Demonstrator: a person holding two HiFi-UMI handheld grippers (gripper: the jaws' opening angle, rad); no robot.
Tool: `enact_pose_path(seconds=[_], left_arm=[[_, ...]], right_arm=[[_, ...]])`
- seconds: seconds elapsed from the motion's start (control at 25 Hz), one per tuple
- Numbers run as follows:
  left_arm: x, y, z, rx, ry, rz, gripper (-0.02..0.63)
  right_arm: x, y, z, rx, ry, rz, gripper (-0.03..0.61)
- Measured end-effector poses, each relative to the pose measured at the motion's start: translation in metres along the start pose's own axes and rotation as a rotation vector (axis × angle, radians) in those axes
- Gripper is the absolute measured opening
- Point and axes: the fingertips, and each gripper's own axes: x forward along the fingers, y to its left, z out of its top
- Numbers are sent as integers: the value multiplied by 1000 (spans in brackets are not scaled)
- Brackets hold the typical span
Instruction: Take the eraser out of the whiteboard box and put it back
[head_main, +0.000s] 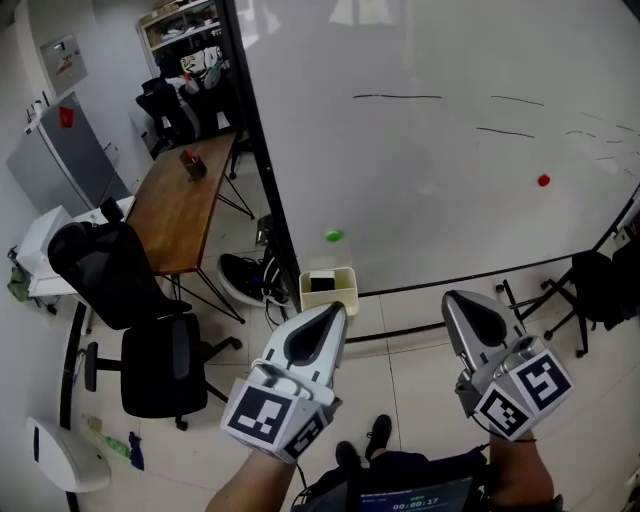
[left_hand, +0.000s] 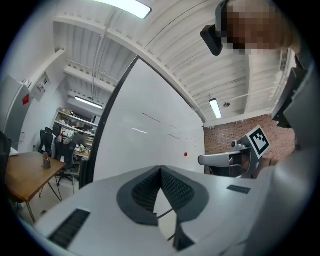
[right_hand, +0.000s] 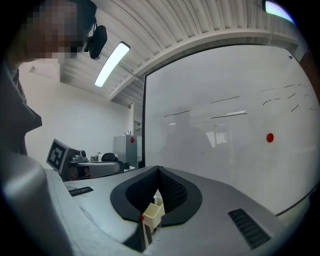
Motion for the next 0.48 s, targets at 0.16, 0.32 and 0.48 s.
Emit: enact_pose_path(seconds=[0.16, 0.32, 0.48], left_arm=[[-2, -42, 4, -14, 5, -59, 29], [1, -86, 12, 5, -2, -90, 29], [9, -139, 12, 17, -5, -90, 29]], right_arm=[[-45, -9, 12, -16, -10, -56, 20], [-91, -29, 24, 18, -50, -97, 20], [-144, -56, 28, -12, -66, -109, 20]])
